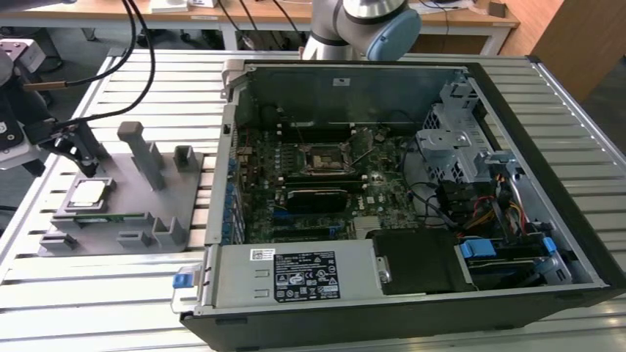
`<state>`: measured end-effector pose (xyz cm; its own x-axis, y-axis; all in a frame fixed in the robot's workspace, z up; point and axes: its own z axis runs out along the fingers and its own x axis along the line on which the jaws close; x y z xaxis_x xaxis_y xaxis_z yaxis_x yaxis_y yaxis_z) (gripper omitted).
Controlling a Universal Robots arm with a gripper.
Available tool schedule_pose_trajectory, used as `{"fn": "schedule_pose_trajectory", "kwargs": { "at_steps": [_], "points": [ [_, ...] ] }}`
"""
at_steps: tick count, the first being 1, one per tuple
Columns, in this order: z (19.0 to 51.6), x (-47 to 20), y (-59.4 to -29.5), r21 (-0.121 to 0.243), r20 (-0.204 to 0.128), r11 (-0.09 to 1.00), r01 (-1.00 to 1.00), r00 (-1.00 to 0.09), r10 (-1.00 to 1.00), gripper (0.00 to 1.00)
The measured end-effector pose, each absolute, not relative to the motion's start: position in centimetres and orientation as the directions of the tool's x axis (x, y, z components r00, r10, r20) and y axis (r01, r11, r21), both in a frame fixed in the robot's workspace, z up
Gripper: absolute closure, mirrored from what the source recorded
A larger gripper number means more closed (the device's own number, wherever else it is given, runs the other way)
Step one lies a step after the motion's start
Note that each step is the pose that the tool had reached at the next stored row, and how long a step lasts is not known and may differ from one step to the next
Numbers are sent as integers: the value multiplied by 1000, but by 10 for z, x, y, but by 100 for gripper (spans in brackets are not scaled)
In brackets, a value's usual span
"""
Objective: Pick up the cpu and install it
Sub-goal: 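Pick up the cpu and move it towards the insertion slot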
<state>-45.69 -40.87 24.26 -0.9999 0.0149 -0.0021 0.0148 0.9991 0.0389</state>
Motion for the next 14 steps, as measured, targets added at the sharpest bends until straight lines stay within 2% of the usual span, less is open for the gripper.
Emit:
{"fn": "schedule_pose_trajectory", "kwargs": {
  "at_steps": [14],
  "points": [
    [228,-457,-409,39,-2,999,20,-1000,20,22]
  ]
}}
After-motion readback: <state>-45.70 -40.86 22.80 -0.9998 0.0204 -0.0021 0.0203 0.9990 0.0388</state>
